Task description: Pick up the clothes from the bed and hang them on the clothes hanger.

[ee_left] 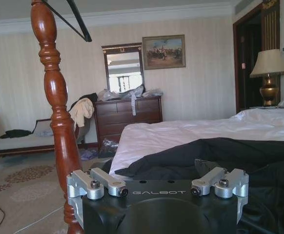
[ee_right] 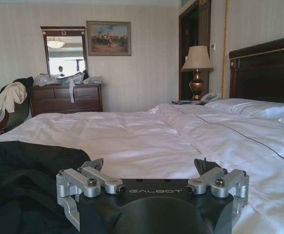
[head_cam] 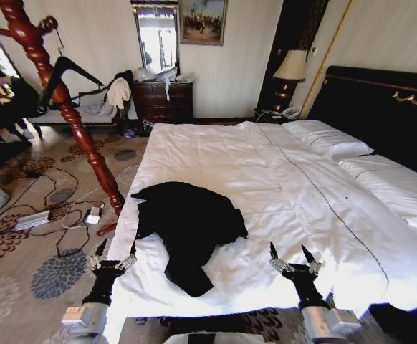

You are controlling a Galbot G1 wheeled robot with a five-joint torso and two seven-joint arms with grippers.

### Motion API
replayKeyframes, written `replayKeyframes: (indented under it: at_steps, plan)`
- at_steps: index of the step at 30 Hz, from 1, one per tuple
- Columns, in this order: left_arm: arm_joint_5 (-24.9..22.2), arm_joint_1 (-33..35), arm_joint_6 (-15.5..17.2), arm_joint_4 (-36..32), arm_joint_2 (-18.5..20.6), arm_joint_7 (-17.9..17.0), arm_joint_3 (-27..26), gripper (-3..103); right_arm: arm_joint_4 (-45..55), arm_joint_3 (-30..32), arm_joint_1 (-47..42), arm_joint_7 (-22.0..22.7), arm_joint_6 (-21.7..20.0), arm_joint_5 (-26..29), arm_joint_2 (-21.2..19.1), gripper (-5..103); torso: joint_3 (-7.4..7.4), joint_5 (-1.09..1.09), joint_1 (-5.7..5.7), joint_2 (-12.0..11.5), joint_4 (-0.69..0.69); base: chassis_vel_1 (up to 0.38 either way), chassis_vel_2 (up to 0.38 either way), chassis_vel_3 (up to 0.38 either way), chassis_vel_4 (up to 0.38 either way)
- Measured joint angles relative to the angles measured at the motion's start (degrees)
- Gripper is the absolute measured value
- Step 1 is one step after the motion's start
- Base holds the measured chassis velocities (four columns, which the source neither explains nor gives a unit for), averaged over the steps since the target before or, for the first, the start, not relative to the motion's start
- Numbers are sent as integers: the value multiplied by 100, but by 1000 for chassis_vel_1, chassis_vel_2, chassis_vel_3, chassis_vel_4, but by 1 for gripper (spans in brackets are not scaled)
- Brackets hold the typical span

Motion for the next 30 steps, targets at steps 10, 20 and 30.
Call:
replayKeyframes:
  at_steps: [10, 20, 30]
  plan:
    - [14, -26, -19, 89, 263, 43, 50, 100, 9, 60, -4, 81, -119, 229, 34, 100, 0, 0, 0, 0, 1, 0, 0, 0, 0]
    - [-305, -339, 136, 199, 1509, 37, 213, 100, 56, 331, -5, 95, -139, 181, 223, 100, 0, 0, 0, 0, -1, 0, 0, 0, 0]
    - [-759, -528, 364, 163, 2542, 14, 228, 100, -107, 413, 41, 112, -77, 3, 249, 100, 1, 0, 0, 0, -1, 0, 0, 0, 0]
